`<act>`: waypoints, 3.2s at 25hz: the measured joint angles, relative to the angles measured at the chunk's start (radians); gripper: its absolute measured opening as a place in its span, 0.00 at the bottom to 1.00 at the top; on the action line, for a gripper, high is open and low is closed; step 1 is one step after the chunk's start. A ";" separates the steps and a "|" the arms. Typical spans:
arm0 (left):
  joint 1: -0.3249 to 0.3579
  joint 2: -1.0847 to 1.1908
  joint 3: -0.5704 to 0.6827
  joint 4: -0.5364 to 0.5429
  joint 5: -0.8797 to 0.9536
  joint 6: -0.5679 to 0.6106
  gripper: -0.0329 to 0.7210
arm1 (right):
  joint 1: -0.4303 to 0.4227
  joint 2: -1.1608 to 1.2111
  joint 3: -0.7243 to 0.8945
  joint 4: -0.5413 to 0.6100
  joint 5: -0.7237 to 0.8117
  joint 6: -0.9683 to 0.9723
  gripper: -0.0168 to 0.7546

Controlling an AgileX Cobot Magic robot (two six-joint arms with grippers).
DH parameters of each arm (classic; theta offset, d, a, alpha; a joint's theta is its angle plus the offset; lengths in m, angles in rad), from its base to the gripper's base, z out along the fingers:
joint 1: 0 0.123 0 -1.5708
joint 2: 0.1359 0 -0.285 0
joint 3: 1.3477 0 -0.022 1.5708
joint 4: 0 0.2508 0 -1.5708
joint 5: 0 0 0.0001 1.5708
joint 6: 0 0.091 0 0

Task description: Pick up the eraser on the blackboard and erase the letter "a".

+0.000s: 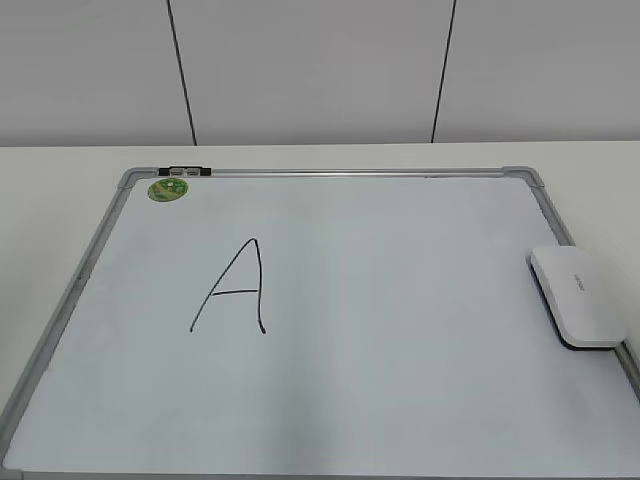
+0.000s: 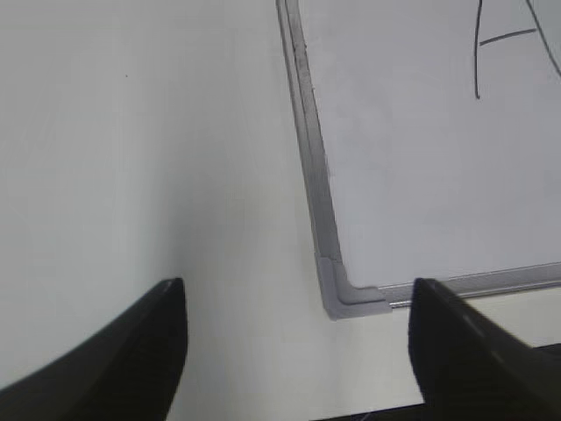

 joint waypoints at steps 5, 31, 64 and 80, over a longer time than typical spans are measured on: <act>-0.015 -0.215 0.074 -0.007 0.043 0.000 0.81 | 0.000 -0.274 0.121 0.000 0.035 0.000 0.77; -0.050 -0.493 0.212 -0.015 0.082 0.062 0.74 | 0.000 -0.799 0.247 -0.063 0.141 -0.103 0.76; 0.117 -0.698 0.212 -0.048 0.078 0.063 0.68 | -0.123 -0.910 0.248 -0.063 0.134 -0.098 0.76; 0.122 -0.702 0.212 -0.046 0.078 0.063 0.66 | -0.123 -0.910 0.248 -0.063 0.134 -0.097 0.76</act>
